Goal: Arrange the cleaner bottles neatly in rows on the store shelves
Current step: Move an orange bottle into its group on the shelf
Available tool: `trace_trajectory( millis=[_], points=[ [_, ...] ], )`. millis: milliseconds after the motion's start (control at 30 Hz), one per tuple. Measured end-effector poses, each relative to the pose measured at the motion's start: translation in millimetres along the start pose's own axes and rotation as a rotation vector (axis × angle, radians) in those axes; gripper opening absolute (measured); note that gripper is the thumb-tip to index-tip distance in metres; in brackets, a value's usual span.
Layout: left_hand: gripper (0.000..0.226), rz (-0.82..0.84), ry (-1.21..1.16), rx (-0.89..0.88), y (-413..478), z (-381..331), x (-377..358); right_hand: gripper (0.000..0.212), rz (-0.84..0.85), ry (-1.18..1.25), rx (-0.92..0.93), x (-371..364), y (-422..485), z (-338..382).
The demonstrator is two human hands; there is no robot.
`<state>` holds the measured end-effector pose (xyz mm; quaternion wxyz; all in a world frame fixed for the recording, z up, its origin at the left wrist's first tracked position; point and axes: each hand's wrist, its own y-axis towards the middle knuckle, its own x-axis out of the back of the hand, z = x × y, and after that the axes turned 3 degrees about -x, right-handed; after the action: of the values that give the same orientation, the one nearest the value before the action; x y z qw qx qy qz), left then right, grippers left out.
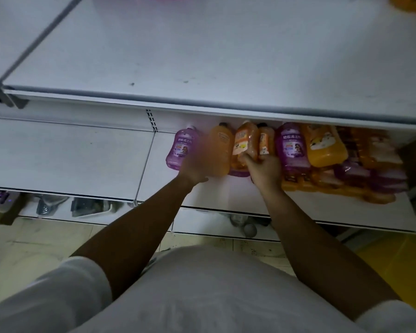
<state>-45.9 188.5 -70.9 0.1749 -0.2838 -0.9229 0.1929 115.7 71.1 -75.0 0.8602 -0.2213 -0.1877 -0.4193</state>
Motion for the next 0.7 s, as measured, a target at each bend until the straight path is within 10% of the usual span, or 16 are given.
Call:
trace_trajectory(
  millis=[367, 700],
  points=[
    [0.034, 0.082, -0.758, 0.191, -25, 27, 18, 0.047, 0.263, 0.688, -0.501, 8, -34, -25],
    [0.076, 0.286, -0.723, 0.097, -81, 44, 81, 0.04, 0.658, 0.746, -0.43, 22, -75, -28]
  ],
)
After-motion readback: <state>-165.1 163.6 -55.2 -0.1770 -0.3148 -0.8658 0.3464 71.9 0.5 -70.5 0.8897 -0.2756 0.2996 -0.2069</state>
